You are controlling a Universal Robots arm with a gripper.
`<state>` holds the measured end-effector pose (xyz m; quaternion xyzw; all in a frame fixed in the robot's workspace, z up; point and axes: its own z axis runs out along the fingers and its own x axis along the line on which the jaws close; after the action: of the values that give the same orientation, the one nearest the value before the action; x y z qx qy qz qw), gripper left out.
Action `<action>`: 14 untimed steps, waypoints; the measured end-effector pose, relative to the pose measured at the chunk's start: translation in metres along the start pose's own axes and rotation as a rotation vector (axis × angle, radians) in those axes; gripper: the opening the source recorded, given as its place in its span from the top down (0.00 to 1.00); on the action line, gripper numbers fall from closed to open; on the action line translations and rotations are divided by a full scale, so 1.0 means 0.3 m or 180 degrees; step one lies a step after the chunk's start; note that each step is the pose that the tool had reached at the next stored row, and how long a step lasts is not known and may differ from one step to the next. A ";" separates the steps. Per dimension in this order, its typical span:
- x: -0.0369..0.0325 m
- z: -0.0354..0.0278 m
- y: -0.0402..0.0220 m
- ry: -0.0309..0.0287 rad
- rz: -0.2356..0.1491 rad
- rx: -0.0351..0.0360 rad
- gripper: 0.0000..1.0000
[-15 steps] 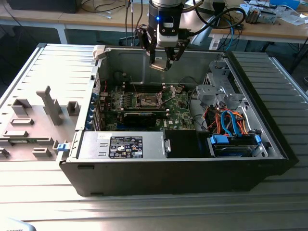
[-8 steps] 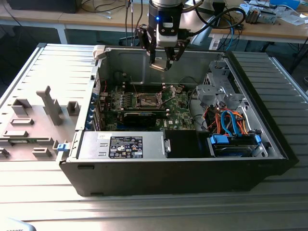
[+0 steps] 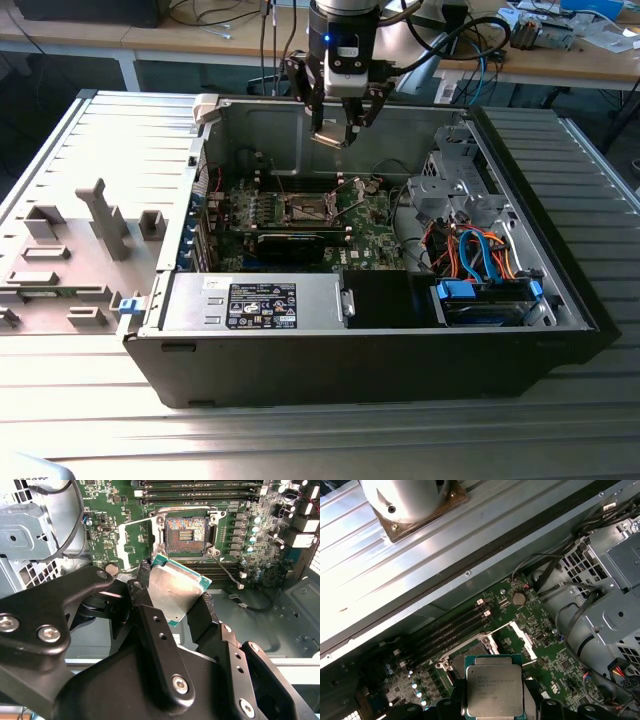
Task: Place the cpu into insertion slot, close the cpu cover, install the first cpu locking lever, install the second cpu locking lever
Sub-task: 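Place the cpu into insertion slot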
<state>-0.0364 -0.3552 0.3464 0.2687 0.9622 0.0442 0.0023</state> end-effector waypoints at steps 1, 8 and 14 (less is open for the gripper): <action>0.000 0.000 0.000 0.0000 0.0004 0.0000 0.46; 0.000 0.000 0.000 -0.0003 0.0038 -0.0001 0.46; 0.000 0.000 0.000 -0.0008 0.0094 -0.0002 0.46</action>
<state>-0.0364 -0.3552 0.3463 0.2830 0.9581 0.0442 0.0030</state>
